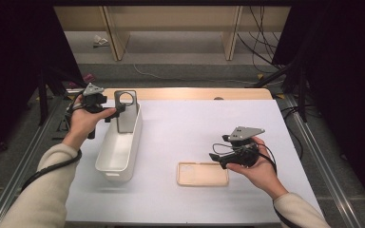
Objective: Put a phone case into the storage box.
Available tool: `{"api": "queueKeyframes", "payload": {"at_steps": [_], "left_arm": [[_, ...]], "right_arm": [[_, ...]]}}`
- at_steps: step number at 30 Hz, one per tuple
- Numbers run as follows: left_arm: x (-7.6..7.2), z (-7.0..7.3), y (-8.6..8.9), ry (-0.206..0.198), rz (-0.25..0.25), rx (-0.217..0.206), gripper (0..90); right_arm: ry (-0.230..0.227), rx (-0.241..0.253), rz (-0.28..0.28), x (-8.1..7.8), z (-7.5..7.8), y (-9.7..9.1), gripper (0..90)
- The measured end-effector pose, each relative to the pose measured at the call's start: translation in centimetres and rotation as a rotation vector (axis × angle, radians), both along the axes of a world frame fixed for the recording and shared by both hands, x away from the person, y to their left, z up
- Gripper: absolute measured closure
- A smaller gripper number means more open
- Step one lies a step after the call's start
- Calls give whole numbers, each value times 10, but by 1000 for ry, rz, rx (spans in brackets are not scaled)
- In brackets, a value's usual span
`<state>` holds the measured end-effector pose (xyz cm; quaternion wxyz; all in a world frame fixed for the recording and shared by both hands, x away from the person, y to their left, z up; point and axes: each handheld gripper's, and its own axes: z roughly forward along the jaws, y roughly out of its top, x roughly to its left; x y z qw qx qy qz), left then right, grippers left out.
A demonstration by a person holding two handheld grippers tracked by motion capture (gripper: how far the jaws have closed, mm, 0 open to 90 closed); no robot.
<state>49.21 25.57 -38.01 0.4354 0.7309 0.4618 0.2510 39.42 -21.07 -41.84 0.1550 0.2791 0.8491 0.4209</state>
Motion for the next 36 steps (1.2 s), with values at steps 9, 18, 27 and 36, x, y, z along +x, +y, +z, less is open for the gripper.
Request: {"api": "queueKeyframes", "payload": {"at_steps": [9, 18, 27, 36], "left_arm": [[-61, 4, -8, -22, -18, -14, 0], [-104, -8, -19, -52, -40, -16, 0], [-132, -21, -33, -53, -76, -1, 0], [-138, -29, -38, -45, -102, 3, 0]], "right_arm": [[10, 1, -7, 2, -1, -1, 165], [19, 4, -16, 5, -2, -2, 164], [15, 3, -20, 7, -1, -5, 164], [26, -3, -27, 9, -2, -6, 164]]}}
